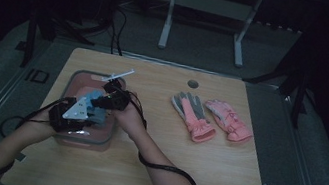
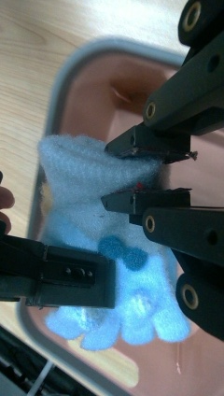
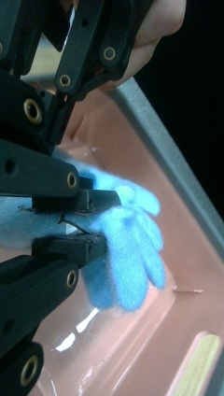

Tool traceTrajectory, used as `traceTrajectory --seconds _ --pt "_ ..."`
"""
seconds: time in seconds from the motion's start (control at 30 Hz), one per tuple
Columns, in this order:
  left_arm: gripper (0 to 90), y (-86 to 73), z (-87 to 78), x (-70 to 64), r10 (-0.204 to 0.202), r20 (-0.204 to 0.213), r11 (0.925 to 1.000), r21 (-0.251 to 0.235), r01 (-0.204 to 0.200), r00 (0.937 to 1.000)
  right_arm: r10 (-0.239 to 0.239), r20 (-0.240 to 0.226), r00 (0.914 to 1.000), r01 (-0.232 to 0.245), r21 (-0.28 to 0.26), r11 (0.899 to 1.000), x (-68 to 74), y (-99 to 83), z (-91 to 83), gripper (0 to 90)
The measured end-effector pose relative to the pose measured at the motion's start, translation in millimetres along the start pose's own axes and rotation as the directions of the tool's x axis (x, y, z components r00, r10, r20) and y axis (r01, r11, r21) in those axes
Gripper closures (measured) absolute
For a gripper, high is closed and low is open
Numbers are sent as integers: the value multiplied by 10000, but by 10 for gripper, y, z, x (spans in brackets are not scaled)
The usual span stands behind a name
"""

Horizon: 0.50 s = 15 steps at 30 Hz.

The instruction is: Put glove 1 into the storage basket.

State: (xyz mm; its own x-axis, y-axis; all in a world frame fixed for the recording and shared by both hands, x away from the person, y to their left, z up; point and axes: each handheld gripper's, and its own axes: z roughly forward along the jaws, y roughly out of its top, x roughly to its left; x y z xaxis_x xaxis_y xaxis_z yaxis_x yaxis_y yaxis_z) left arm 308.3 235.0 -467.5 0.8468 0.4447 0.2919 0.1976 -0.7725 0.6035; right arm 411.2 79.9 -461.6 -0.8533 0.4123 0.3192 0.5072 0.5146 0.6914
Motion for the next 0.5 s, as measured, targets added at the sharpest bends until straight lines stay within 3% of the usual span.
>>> traceTrajectory --seconds 0.17,0.27,0.3,0.33,0.37,0.5 --pt "774 -22 148 89 133 121 9987 500 -139 9998 159 215 9996 -167 380 9991 -109 -11 139 809" --pt "774 -20 194 112 56 197 9987 499 -66 9998 231 474 9986 -259 588 9979 -161 -21 178 796" --pt "773 -24 249 125 81 231 9984 549 -94 9997 576 567 9967 -620 781 9950 -212 -29 198 756" --pt "773 -24 249 125 81 231 9984 549 -94 9997 576 567 9967 -620 781 9950 -212 -29 198 756" --pt "773 -25 302 150 43 302 9974 714 -64 9995 591 762 9953 -648 748 9951 -227 -17 185 624" --pt "770 -21 391 179 -43 618 9944 1053 -23 9981 515 894 9947 -601 970 9935 -241 -28 185 492"
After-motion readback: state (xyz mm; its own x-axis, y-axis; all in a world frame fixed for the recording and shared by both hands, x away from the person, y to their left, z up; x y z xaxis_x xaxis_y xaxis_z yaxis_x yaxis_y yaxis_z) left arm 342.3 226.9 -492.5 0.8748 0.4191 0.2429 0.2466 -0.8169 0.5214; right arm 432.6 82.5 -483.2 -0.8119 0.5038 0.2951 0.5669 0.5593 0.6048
